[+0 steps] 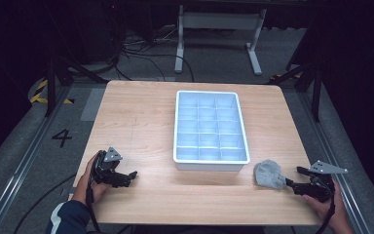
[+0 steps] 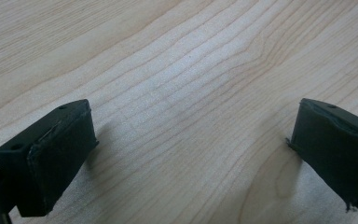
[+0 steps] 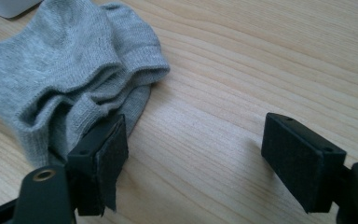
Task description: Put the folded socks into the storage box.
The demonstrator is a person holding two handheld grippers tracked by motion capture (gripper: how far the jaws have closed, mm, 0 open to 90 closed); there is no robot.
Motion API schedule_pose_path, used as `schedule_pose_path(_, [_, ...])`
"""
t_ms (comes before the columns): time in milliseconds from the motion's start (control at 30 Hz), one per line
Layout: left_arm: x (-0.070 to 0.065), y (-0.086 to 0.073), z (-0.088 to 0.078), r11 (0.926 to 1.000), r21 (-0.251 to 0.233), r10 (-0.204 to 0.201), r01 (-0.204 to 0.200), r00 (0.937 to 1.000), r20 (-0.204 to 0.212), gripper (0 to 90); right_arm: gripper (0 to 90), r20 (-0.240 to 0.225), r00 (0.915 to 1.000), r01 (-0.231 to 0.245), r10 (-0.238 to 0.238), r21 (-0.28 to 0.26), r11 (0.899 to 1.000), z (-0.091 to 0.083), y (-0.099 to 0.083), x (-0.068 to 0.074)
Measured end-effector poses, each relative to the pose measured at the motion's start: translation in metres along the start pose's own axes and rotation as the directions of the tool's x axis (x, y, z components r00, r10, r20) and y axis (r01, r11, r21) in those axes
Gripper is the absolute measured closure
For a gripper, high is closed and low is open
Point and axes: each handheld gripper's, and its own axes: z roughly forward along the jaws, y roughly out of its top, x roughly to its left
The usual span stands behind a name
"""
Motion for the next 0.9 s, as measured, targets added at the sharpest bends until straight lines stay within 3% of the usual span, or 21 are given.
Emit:
schedule_pose_path(133, [-0.002, -0.002, -0.001, 0.9999, -0.001, -0.017, 0.017, 0.9998, -0.007, 0.0, 23.2, 0.000, 1.0000, 0.000, 0.000, 0.000, 1.000, 0.000, 0.000, 0.000])
schedule_pose_path(333, [-0.004, -0.006, -0.006, 1.0000, 0.005, 0.002, -0.002, 0.9998, -0.020, 0.3, 21.3, 0.003, 1.0000, 0.000, 0.000, 0.002, 1.000, 0.000, 0.000, 0.000])
schedule_pose_path(367, [-0.006, -0.007, -0.006, 0.9999, 0.002, -0.013, 0.013, 0.9998, -0.017, 0.4, 20.3, 0.005, 1.0000, 0.001, -0.001, 0.004, 1.000, 0.001, 0.000, 0.000])
schedule_pose_path(900, [-0.005, -0.010, -0.010, 0.9993, 0.003, 0.038, -0.038, 0.9990, 0.024, 0.3, 19.5, -0.013, 0.9998, 0.014, -0.014, 0.016, 1.000, 0.000, 0.001, 0.001])
